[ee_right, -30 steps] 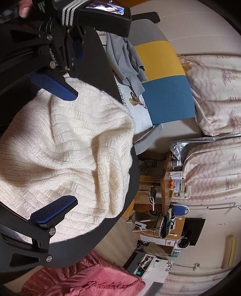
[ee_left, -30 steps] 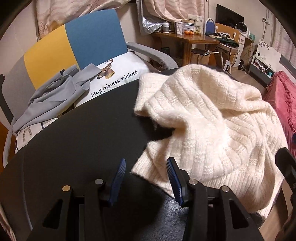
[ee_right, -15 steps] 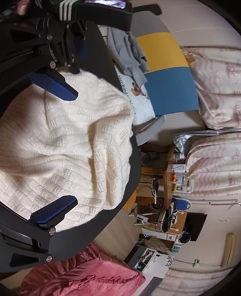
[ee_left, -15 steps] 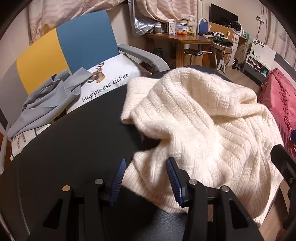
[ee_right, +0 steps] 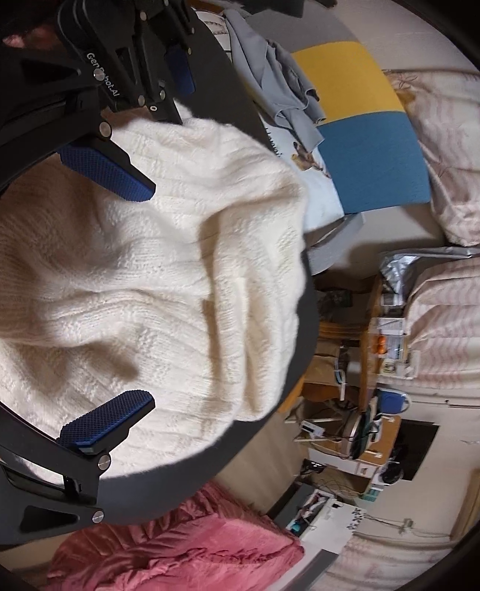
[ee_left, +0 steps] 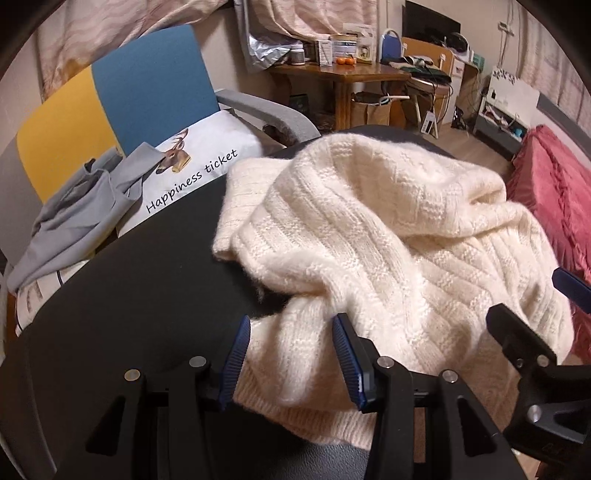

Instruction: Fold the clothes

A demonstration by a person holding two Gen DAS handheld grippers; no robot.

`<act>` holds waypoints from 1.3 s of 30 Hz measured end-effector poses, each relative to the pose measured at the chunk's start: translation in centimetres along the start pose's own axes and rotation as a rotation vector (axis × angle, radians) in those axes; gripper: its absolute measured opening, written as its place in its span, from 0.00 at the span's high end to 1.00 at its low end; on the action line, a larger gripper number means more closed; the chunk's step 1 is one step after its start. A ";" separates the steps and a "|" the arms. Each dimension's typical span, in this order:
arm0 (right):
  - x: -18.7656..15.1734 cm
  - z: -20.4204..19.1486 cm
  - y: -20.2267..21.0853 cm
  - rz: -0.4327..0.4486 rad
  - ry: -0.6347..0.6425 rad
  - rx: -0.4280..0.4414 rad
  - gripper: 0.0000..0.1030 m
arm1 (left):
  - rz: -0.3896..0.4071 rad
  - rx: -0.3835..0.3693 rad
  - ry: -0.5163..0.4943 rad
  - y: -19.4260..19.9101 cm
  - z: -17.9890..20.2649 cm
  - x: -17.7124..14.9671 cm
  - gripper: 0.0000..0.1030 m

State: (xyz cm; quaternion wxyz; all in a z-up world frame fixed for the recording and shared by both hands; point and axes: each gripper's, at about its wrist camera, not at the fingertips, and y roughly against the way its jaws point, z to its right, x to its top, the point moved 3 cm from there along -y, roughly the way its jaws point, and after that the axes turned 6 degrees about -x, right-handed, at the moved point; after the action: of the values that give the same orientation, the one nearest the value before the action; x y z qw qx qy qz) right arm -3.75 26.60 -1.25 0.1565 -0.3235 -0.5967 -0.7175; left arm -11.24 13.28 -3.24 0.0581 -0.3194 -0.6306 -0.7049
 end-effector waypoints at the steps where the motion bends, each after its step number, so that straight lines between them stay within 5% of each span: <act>1: -0.1 0.0 -0.4 -0.015 0.002 -0.002 0.00 | -0.009 -0.005 -0.004 -0.4 0.1 0.0 0.54; 5: -0.5 0.0 -1.2 -0.043 0.004 -0.004 0.00 | -0.041 -0.011 -0.034 -2.3 0.3 -0.2 0.55; 12: -1.0 0.0 -2.1 -0.063 0.009 -0.015 0.00 | -0.067 -0.083 -0.022 -4.2 0.3 -0.7 0.89; 19: -1.2 0.8 -2.6 -0.061 -0.027 0.016 0.03 | -0.050 -0.103 -0.005 -3.4 -0.6 -0.4 0.94; 20: -1.2 1.0 -2.5 -0.055 -0.034 0.022 0.08 | -0.042 -0.111 0.005 -3.0 -1.0 -0.3 0.94; 23: -1.0 0.9 -1.7 -0.025 -0.007 0.021 0.76 | -0.035 -0.140 0.040 -1.9 -2.4 0.0 0.94; 24: -0.9 0.8 -2.0 -0.039 -0.002 0.033 0.76 | -0.031 -0.142 0.047 -1.7 -2.8 0.2 0.94; 27: -0.7 0.8 -2.4 -0.047 -0.015 0.057 0.76 | -0.003 -0.137 0.056 -0.5 -3.7 0.4 0.94; 29: -0.7 1.2 -2.1 -0.038 -0.051 0.078 0.63 | 0.011 -0.147 0.077 0.3 -4.2 0.5 0.94; 31: -0.6 1.4 -1.5 -0.031 -0.087 0.108 0.15 | 0.028 -0.144 0.082 1.1 -4.6 0.6 0.94; 32: -0.5 1.6 -1.0 -0.013 -0.103 0.130 0.10 | 0.036 -0.144 0.087 1.4 -4.9 0.9 0.94; 35: -0.5 2.4 1.1 0.053 -0.142 0.139 0.09 | 0.062 -0.139 0.110 2.2 -6.5 1.7 0.95; 39: -0.5 5.1 0.6 0.032 -0.169 -0.087 0.09 | 0.086 -0.124 0.131 3.2 -8.3 2.4 0.95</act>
State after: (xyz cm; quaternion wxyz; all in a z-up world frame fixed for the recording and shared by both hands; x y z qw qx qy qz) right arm -1.59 31.23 -0.70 0.1029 -0.3989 -0.5709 -0.7102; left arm -14.69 5.75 0.77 0.1096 -0.3025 -0.5665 -0.7587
